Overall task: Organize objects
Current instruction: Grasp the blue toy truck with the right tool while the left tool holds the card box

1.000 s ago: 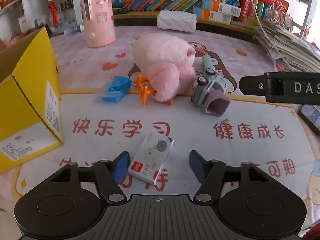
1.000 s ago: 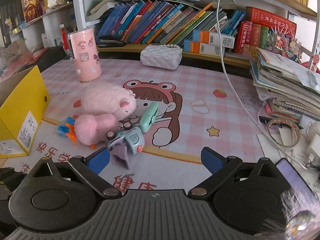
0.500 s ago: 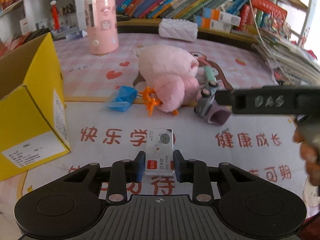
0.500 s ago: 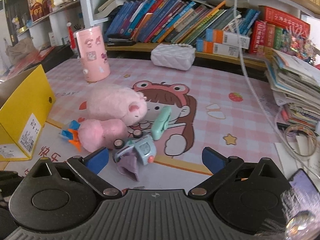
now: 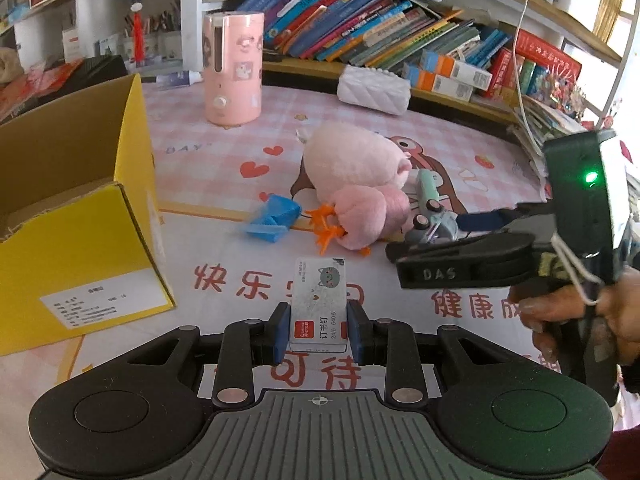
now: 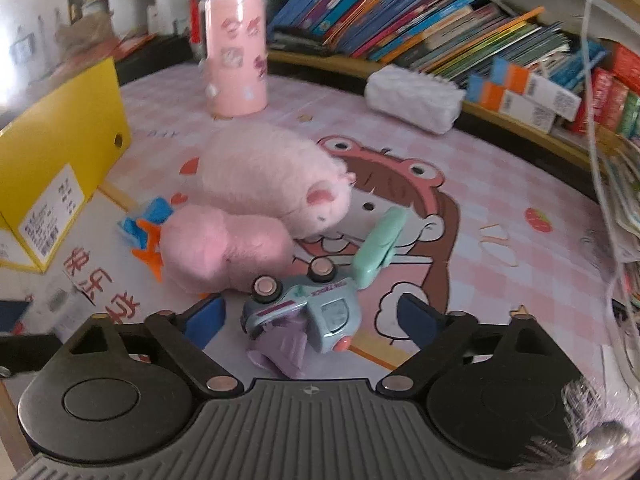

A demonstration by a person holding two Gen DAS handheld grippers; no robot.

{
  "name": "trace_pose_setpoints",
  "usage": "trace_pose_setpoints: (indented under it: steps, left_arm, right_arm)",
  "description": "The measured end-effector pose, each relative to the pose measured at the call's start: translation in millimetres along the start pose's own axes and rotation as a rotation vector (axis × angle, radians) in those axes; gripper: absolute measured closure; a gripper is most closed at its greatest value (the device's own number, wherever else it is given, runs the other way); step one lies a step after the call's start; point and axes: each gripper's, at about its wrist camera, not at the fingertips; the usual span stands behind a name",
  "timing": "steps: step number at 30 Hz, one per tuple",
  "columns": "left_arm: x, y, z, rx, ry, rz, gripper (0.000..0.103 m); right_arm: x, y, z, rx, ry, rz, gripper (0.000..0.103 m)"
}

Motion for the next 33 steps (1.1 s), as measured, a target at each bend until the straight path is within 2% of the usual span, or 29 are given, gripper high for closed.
trace_pose_setpoints:
  steps: [3, 4, 5, 10, 17, 21, 28, 33]
  left_arm:
    - [0, 0, -4, 0.011, -0.01, 0.008, 0.075]
    - [0, 0, -5, 0.013, -0.013, 0.01, 0.075]
    - [0, 0, -6, 0.015, -0.015, 0.011, 0.075]
    - [2, 1, -14, 0.029, -0.031, 0.016, 0.075]
    - [8, 8, -34, 0.05, -0.066, 0.011, 0.075]
    - [13, 15, -47, 0.066, -0.083, -0.002, 0.075]
    - [29, 32, -75, 0.077, -0.109, -0.013, 0.075]
    - [43, 49, -97, 0.069, -0.113, -0.026, 0.075]
  right_arm:
    - [3, 1, 4, -0.008, 0.022, -0.016, 0.03]
    - [4, 0, 4, -0.02, 0.016, -0.006, 0.039]
    - [4, 0, 3, -0.034, 0.014, 0.002, 0.043]
    - [2, 1, -7, -0.009, 0.009, 0.028, 0.043]
    - [1, 0, -50, -0.009, 0.067, 0.185, 0.043]
    - [2, 8, -81, -0.014, 0.07, 0.243, 0.043]
    - [18, 40, -114, 0.015, 0.076, 0.225, 0.043]
    - [27, 69, -130, 0.003, 0.086, 0.201, 0.043]
Point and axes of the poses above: each gripper's, at about its wrist camera, not at the fingertips, and z roughly the way its jaws point, y to its left, x to its underside, and after that the axes turned 13 degrees about x, right-handed
